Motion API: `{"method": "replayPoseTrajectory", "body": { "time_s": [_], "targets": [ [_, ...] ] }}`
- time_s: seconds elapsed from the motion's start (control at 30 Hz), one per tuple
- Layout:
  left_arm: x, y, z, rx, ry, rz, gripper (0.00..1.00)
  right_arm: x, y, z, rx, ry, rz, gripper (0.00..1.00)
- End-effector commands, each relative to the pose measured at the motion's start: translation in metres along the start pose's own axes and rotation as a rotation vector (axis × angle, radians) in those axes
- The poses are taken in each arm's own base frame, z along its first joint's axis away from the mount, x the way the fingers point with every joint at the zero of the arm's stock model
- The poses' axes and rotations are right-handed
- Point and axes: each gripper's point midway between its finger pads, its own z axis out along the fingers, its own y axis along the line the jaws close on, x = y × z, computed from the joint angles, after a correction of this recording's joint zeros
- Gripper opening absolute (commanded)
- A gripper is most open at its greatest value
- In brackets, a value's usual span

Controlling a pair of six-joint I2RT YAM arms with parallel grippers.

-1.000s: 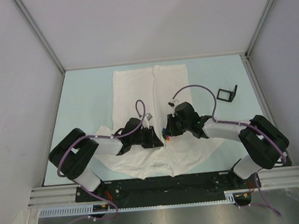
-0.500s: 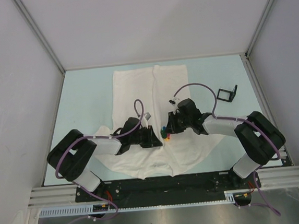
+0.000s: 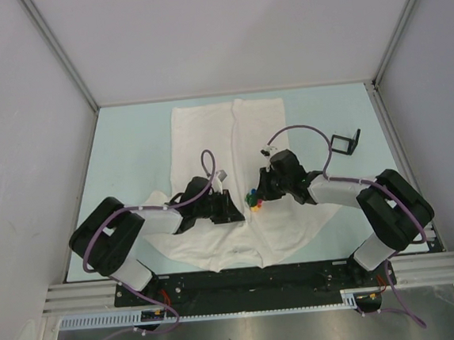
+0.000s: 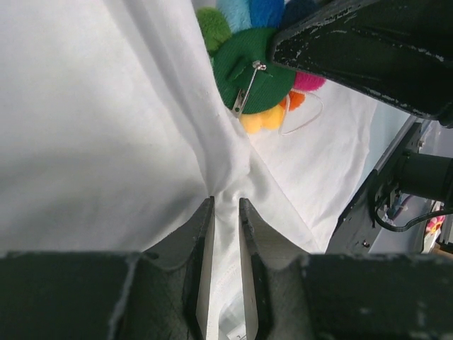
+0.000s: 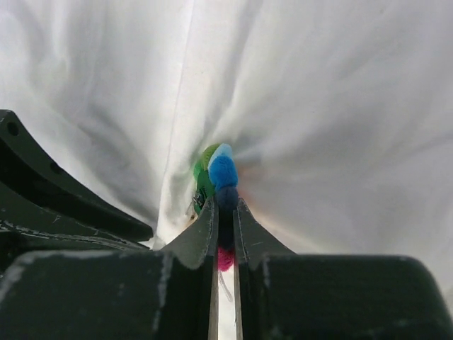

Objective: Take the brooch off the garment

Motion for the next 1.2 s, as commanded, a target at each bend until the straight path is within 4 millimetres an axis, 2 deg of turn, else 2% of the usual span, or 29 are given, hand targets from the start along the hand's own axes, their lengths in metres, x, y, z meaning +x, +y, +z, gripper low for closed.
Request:
{"method": "replayPoseTrajectory", "body": {
  "time_s": [0.0,0.2,0.3,0.33,0.5,0.73,0.87,1.0,1.17],
  "targets": [
    [-0.017,-0.022,-0.004,0.077,-0.025,0.039,0.25,0.003,-0.026,0.001,0.105,-0.017,0.011,0.08],
    [-0.012,-0.018,0.005,0.090,0.003,0.020,0.21,0.014,0.000,0.004,0.052,0.000,0.095,0.16],
    [-0.009,-0.014,0.008,0.088,0.003,0.013,0.20,0.019,0.006,0.001,0.051,-0.011,0.154,0.21],
    [-0.009,-0.013,0.009,0.091,0.000,0.010,0.19,0.021,0.008,-0.001,0.045,-0.019,0.170,0.24],
    [-0.004,-0.010,0.014,0.099,0.019,0.002,0.15,0.026,0.010,-0.007,0.025,-0.046,0.216,0.29],
    [-0.003,-0.011,0.014,0.109,0.013,-0.010,0.15,0.020,0.019,-0.021,-0.004,-0.119,0.228,0.43],
    [-0.003,-0.011,0.014,0.106,0.016,-0.012,0.16,0.022,0.026,-0.021,-0.019,-0.132,0.231,0.45],
    [-0.004,-0.012,0.015,0.113,0.017,-0.009,0.16,0.020,0.033,-0.023,-0.026,-0.169,0.219,0.52],
    [-0.006,-0.016,0.011,0.119,0.010,0.002,0.20,0.020,0.034,-0.021,-0.037,-0.165,0.211,0.49]
  ]
}}
